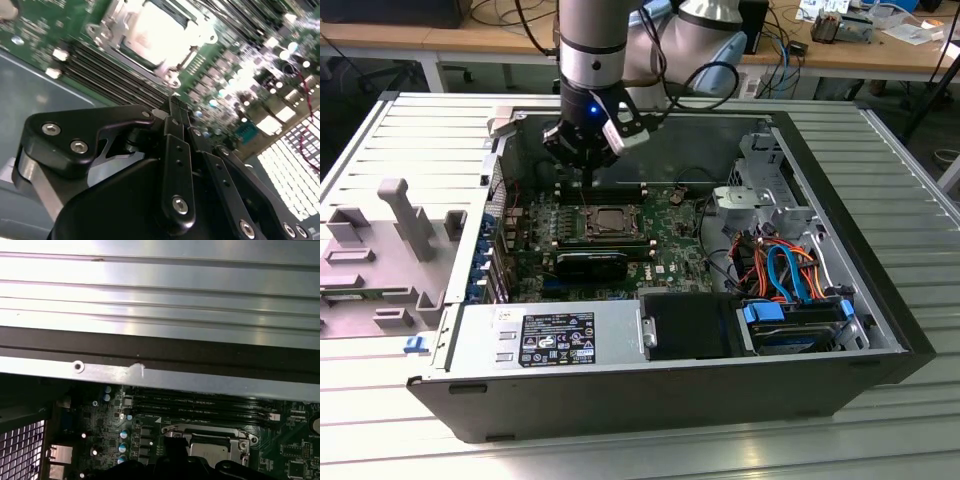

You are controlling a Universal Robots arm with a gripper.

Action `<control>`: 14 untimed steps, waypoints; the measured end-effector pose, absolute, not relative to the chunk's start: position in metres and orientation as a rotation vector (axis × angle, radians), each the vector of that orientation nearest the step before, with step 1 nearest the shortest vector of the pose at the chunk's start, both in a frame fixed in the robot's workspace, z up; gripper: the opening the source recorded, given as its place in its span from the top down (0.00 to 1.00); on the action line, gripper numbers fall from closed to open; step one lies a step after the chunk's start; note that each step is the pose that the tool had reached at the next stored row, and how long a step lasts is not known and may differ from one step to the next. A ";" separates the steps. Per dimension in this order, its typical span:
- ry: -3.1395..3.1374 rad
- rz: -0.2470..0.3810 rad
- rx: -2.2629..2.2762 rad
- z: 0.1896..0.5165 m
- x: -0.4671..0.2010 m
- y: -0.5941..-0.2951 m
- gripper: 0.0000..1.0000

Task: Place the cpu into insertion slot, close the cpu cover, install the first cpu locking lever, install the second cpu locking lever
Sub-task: 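Install the first cpu locking lever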

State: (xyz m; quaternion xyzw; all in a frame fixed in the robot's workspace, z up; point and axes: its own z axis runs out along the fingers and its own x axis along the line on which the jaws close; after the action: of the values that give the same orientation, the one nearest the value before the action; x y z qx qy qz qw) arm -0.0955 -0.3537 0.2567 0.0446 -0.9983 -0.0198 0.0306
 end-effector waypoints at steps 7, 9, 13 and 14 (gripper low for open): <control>-3.082 -0.061 0.138 0.258 -0.107 -0.355 0.89; -3.082 -0.062 0.138 0.265 -0.107 -0.355 0.89; -3.082 -0.062 0.138 0.282 -0.107 -0.355 0.89; -3.083 -0.062 0.138 0.283 -0.108 -0.355 0.89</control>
State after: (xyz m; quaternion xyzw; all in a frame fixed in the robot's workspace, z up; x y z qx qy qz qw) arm -0.1077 -0.3548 0.2835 0.0447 -0.9984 -0.0201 0.0276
